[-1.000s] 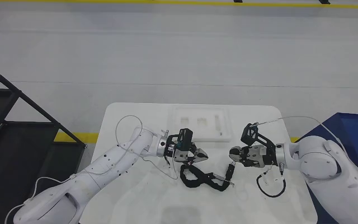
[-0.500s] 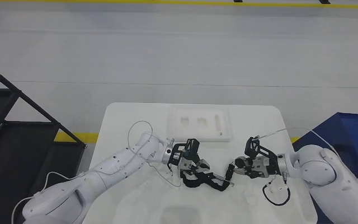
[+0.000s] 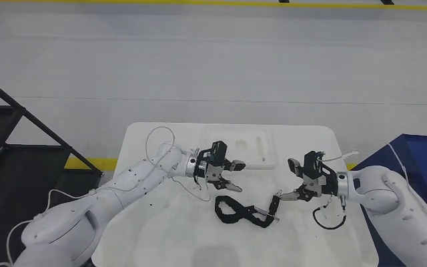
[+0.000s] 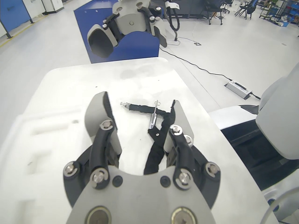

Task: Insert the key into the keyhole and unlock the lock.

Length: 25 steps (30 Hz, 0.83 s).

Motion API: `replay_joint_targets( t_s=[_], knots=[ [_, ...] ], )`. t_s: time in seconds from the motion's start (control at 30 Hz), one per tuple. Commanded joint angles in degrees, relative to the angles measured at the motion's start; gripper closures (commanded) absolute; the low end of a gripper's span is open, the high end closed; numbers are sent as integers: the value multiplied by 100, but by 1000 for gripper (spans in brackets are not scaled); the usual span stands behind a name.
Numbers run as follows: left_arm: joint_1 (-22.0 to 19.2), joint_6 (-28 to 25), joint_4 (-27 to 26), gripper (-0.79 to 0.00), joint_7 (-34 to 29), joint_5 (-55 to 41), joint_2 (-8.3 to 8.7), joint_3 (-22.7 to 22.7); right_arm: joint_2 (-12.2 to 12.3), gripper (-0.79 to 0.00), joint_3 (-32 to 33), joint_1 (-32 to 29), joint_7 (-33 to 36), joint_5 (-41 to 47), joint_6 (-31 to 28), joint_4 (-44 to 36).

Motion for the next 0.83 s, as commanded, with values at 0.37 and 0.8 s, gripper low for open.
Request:
replay_joint_targets(
  t_s=[0.37, 0.8],
  knots=[
    [-1401, 0, -114, -785, -340, -1710, 735, 697, -88, -785, -1162, 1789, -1310, -199, 0, 743],
    [-1716, 0, -785, -785, -1398, -2728, 1338, 697, -14, -785, -2026, 2911, -1817, -15, 0, 1263]
  ],
)
